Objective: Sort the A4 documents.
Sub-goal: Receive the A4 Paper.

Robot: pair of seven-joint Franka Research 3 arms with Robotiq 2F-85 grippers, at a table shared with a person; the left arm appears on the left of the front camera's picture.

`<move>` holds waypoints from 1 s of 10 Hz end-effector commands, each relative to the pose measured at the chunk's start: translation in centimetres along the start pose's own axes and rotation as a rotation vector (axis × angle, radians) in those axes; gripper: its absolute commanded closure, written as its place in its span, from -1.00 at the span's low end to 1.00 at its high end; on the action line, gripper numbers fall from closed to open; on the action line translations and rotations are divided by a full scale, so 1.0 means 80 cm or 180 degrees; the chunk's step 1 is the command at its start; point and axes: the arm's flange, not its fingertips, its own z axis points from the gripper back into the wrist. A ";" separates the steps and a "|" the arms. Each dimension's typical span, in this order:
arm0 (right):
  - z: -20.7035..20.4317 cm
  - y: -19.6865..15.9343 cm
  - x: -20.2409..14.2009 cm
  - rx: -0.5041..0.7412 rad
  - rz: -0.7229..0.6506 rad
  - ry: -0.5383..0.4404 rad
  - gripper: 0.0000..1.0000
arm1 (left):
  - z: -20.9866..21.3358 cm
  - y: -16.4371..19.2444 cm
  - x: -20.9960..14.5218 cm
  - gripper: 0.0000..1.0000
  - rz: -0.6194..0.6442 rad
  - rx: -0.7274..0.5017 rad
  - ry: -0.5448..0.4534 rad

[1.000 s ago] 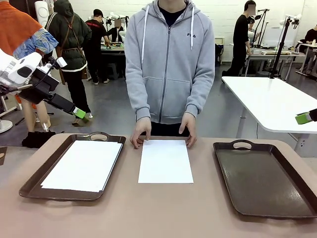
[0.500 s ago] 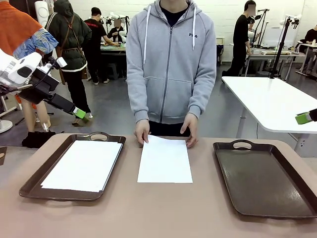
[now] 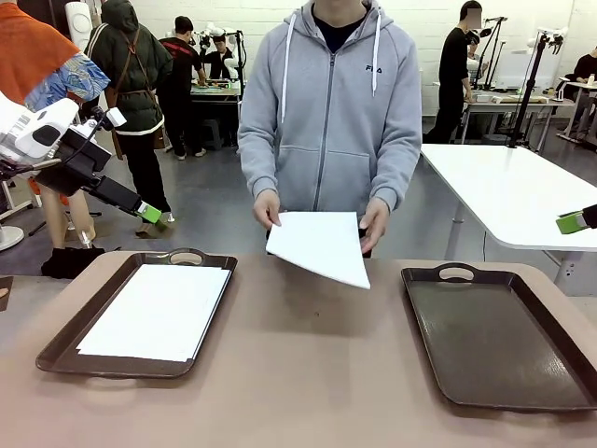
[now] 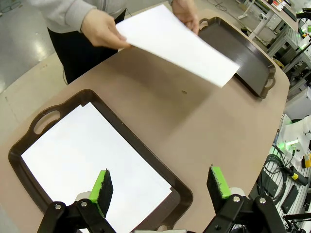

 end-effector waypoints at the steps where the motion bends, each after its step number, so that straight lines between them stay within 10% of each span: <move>1: -0.002 -0.001 -0.001 0.0050 -0.0004 -0.0011 -1.00 | 0.000 0.000 0.000 -1.00 0.0000 0.0001 -0.0002; 10: -0.002 -0.001 -0.001 0.0050 -0.0004 -0.0011 -1.00 | 0.000 0.000 0.000 -1.00 0.0000 0.0001 -0.0002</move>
